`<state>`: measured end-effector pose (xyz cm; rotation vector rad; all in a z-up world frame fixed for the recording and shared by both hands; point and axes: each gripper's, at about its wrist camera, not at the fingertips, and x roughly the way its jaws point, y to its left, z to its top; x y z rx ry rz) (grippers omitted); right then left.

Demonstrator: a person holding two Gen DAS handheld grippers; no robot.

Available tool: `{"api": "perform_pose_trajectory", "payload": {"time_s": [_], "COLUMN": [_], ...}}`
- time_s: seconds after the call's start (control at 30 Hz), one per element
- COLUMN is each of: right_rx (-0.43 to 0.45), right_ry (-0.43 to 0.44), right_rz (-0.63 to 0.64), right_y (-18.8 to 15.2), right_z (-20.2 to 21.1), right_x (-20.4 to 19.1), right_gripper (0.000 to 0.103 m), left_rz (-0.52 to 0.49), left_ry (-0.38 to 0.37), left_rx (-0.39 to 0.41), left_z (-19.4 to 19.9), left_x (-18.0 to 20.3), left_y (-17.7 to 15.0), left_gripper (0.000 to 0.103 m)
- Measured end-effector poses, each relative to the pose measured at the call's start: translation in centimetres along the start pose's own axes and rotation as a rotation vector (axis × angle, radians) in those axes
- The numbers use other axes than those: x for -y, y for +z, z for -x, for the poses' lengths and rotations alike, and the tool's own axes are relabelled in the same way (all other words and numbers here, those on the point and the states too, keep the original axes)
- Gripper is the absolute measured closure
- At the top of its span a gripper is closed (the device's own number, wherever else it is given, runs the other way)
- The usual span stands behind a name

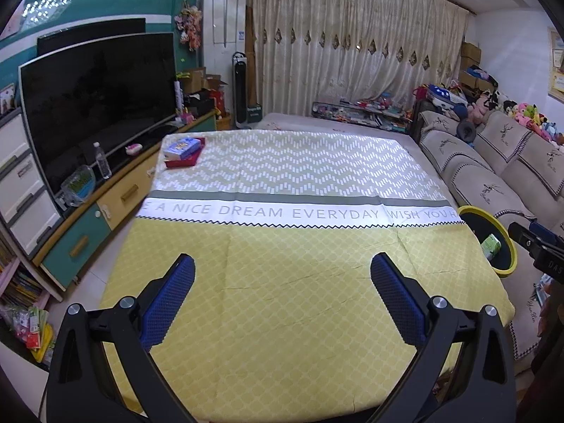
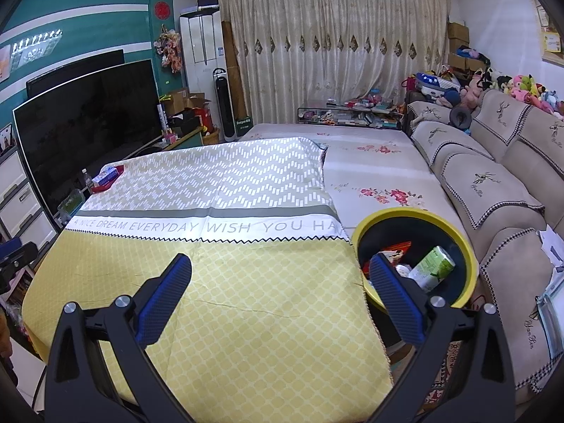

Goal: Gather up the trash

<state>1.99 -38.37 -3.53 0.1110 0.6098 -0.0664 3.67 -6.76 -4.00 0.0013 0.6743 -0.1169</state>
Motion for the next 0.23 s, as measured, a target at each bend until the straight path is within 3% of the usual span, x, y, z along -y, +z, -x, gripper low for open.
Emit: {"api": "perform_pose_trajectory", "payload": {"time_s": [0.1, 0.23], "right_rx": [-0.020, -0.056], "right_ry": [-0.002, -0.002], "right_rz": [0.017, 0.037], "right_y": [0.8, 3.0], "right_z": [-1.9, -6.3], "right_x": [-0.4, -1.2], "right_gripper": [0.007, 0.007], "left_rz": [0.011, -0.010], "left_ry": [0.002, 0.062], "left_rx": [-0.046, -0.055], "left_z": [-2.5, -7.6], "left_x": [-0.7, -1.9], "left_y": [1.2, 3.6], "left_gripper": [0.005, 0.005]}}
